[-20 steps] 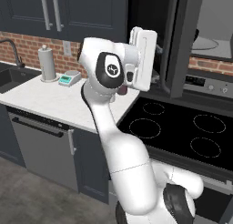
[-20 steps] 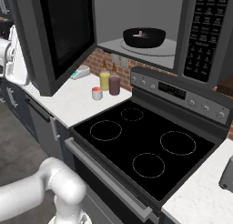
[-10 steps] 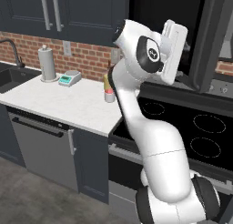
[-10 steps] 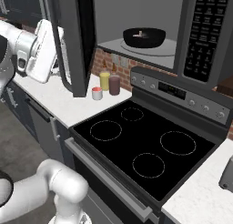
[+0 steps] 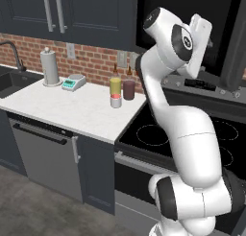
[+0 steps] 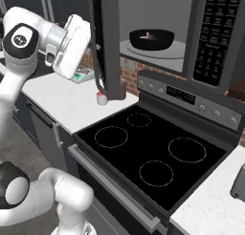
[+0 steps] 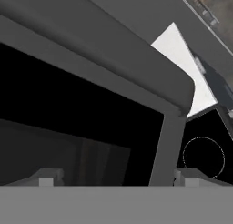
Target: Pick the garlic from the sink and place it in the bowl. Then pick the bowl and place it in the microwave. Then close the microwave door and press the start button.
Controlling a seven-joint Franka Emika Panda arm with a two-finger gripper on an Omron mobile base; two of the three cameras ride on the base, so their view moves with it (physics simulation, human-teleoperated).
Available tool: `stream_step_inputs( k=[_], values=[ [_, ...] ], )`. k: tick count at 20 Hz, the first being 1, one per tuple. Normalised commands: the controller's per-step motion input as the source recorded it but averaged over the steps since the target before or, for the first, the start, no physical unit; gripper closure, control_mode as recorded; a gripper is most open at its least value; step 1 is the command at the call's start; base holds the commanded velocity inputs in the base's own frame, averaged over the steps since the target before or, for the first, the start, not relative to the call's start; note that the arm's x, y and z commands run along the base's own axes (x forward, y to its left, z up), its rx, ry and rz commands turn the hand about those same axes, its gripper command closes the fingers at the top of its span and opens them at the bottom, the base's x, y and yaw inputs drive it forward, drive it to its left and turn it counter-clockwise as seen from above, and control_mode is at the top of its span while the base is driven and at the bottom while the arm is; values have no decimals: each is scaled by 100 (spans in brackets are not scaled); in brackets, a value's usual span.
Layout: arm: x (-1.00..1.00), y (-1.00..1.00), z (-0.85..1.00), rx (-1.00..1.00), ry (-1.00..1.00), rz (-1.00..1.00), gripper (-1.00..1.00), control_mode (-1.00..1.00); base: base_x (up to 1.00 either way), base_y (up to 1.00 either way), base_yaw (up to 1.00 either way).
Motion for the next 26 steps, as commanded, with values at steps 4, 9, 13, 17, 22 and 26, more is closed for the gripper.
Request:
stream_step_inputs(
  k=[4, 9, 13, 17, 22, 26],
  values=[
    [58, -36, 0, 5, -1, 0, -100, -100, 0, 0, 0],
    [60, -32, 0, 3, 0, 0, -100, -100, 0, 0, 0],
    [61, -29, 0, 2, 0, 0, -100, -100, 0, 0, 0],
    [61, -34, 0, 2, 0, 0, -100, -100, 0, 0, 0],
    [57, -40, 0, 2, -2, 2, -100, -100, 0, 0, 0],
    [53, -41, 0, 1, -5, 3, -100, -100, 0, 0, 0]
  ],
)
